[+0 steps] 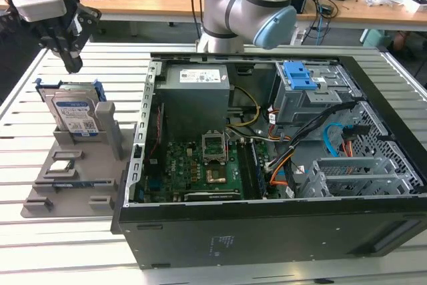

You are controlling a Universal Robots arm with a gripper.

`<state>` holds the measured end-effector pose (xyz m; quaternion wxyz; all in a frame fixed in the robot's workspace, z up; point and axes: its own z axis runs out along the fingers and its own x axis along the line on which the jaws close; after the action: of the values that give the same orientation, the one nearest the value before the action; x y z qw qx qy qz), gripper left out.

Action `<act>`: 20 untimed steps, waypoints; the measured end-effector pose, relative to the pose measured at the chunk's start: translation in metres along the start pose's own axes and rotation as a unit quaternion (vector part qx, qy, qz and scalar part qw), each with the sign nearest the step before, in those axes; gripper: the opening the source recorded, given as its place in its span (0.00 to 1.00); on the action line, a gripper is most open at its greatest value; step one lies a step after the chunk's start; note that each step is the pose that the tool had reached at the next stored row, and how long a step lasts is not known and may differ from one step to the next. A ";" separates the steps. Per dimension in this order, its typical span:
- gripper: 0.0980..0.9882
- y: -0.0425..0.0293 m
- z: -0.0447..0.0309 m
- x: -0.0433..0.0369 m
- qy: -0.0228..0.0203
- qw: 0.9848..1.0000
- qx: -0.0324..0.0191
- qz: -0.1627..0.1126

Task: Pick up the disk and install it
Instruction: 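Reach for the disk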

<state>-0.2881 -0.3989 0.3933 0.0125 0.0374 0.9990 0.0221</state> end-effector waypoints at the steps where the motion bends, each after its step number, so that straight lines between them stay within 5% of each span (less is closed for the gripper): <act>1: 0.01 -0.0002 -0.0001 0.0031 0.000 1.000 0.000 0.000; 11: 0.01 -0.0024 -0.0009 0.0322 0.000 1.000 0.000 0.000; 20: 0.01 -0.0035 -0.0013 0.0474 0.000 1.000 0.000 0.000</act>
<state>-0.3356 -0.3989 0.3933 0.0125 0.0374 0.9990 0.0221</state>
